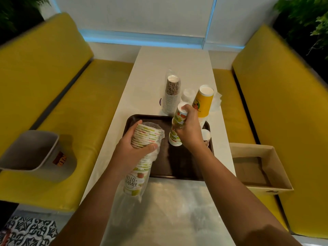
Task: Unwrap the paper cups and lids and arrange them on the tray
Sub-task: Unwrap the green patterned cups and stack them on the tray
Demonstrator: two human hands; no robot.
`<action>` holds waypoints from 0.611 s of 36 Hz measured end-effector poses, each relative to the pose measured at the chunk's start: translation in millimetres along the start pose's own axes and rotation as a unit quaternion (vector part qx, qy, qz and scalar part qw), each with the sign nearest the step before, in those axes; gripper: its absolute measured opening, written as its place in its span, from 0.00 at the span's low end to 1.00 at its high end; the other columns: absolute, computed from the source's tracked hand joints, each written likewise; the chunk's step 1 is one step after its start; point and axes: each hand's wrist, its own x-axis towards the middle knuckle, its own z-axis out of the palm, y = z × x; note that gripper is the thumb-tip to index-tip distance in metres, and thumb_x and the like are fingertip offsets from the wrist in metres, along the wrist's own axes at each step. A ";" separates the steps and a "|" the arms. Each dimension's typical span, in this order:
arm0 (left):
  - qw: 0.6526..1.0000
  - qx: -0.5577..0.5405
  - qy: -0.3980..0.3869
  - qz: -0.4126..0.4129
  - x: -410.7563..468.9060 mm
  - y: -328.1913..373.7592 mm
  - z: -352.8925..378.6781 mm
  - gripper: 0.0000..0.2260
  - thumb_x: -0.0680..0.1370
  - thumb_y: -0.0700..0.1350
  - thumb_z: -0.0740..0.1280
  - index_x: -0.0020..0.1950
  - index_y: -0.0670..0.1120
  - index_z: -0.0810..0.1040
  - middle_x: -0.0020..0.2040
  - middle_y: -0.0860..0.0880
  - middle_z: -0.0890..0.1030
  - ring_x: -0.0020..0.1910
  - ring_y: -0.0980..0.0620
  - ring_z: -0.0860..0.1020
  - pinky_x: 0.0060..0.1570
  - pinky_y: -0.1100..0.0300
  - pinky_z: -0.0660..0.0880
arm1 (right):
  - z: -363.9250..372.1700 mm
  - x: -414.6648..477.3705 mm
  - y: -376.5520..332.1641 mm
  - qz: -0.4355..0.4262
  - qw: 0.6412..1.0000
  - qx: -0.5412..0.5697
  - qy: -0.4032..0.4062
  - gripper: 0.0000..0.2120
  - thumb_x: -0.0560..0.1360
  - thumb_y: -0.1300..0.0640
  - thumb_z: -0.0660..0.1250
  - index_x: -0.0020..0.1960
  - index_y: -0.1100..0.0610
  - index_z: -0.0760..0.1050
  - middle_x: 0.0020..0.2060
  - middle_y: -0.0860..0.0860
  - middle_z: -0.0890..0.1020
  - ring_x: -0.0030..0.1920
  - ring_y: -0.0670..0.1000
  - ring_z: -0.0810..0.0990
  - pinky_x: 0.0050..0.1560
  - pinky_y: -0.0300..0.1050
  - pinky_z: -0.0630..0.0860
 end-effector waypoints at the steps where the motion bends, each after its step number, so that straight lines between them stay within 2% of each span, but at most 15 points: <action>1: 1.000 0.000 -0.001 -0.003 1.5 -0.4 0.7 0.41 0.65 0.65 0.78 0.76 0.70 0.65 0.65 0.59 0.81 0.61 0.53 0.82 0.60 0.47 0.82 | 3.5 1.2 3.5 0.004 1.000 -0.016 -0.012 0.35 0.75 0.63 0.77 0.74 0.49 0.62 0.70 0.52 0.69 0.67 0.55 0.74 0.66 0.53 0.77; 4: 1.000 0.004 -0.004 -0.014 5.1 -2.4 2.5 0.43 0.64 0.66 0.77 0.76 0.70 0.64 0.64 0.59 0.81 0.60 0.54 0.82 0.59 0.47 0.82 | 11.4 0.9 12.7 0.007 0.996 -0.065 -0.055 0.34 0.74 0.63 0.77 0.70 0.46 0.61 0.68 0.52 0.71 0.64 0.59 0.77 0.62 0.58 0.80; 7: 1.000 0.011 -0.005 -0.024 7.9 -5.6 3.5 0.43 0.64 0.66 0.77 0.77 0.68 0.64 0.64 0.60 0.80 0.60 0.55 0.82 0.59 0.48 0.82 | 16.1 -2.4 21.6 -0.012 0.989 -0.123 -0.077 0.25 0.76 0.59 0.76 0.67 0.51 0.67 0.66 0.53 0.71 0.61 0.58 0.77 0.58 0.55 0.81; 9: 0.999 0.019 -0.007 -0.029 9.2 -6.9 4.4 0.44 0.65 0.66 0.77 0.78 0.67 0.64 0.64 0.59 0.80 0.60 0.54 0.82 0.59 0.49 0.82 | 17.1 -4.1 25.9 -0.012 0.987 -0.143 -0.072 0.22 0.77 0.56 0.76 0.67 0.54 0.71 0.67 0.53 0.72 0.63 0.58 0.76 0.59 0.52 0.80; 12: 0.999 0.037 -0.009 -0.034 11.0 -8.1 5.9 0.41 0.70 0.61 0.79 0.80 0.63 0.64 0.64 0.58 0.80 0.59 0.54 0.81 0.57 0.52 0.82 | 16.2 -6.0 24.0 -0.038 0.986 -0.163 -0.017 0.15 0.78 0.54 0.74 0.63 0.57 0.77 0.70 0.56 0.72 0.69 0.59 0.71 0.66 0.56 0.76; 14: 0.998 0.048 -0.010 -0.036 11.6 -7.6 6.6 0.39 0.72 0.58 0.79 0.80 0.60 0.65 0.63 0.57 0.80 0.59 0.53 0.81 0.56 0.54 0.82 | 12.2 -9.5 13.1 -0.053 0.990 -0.124 0.034 0.10 0.79 0.54 0.72 0.59 0.55 0.79 0.70 0.56 0.72 0.71 0.57 0.68 0.68 0.52 0.71; 17: 0.998 0.053 -0.009 -0.040 9.7 -3.0 8.5 0.38 0.71 0.57 0.79 0.79 0.59 0.67 0.62 0.57 0.81 0.59 0.53 0.81 0.57 0.53 0.82 | -1.4 -15.0 -12.9 -0.103 0.992 -0.021 0.075 0.06 0.80 0.53 0.70 0.55 0.54 0.81 0.63 0.52 0.75 0.66 0.52 0.71 0.63 0.43 0.70; 18: 0.998 0.052 -0.008 -0.042 8.7 -1.8 9.2 0.38 0.71 0.57 0.80 0.78 0.58 0.68 0.61 0.57 0.81 0.58 0.54 0.81 0.57 0.53 0.82 | -6.6 -16.4 -21.5 -0.122 0.991 0.020 0.059 0.06 0.81 0.53 0.70 0.54 0.55 0.82 0.60 0.50 0.76 0.62 0.50 0.74 0.60 0.42 0.72; 20: 0.998 0.039 -0.006 -0.048 5.8 2.4 11.2 0.35 0.71 0.56 0.80 0.75 0.58 0.71 0.59 0.58 0.82 0.56 0.56 0.82 0.55 0.54 0.82 | -18.2 -22.2 -36.9 -0.122 0.987 0.100 -0.027 0.07 0.83 0.54 0.68 0.55 0.55 0.82 0.56 0.49 0.77 0.57 0.44 0.78 0.55 0.35 0.75; 22: 0.998 0.012 -0.005 -0.062 3.8 7.2 12.2 0.30 0.71 0.55 0.80 0.71 0.58 0.74 0.56 0.57 0.84 0.54 0.55 0.84 0.53 0.54 0.82 | -23.4 -29.5 -46.6 -0.080 0.980 0.142 -0.112 0.11 0.85 0.52 0.65 0.64 0.56 0.80 0.59 0.49 0.77 0.58 0.39 0.78 0.55 0.32 0.76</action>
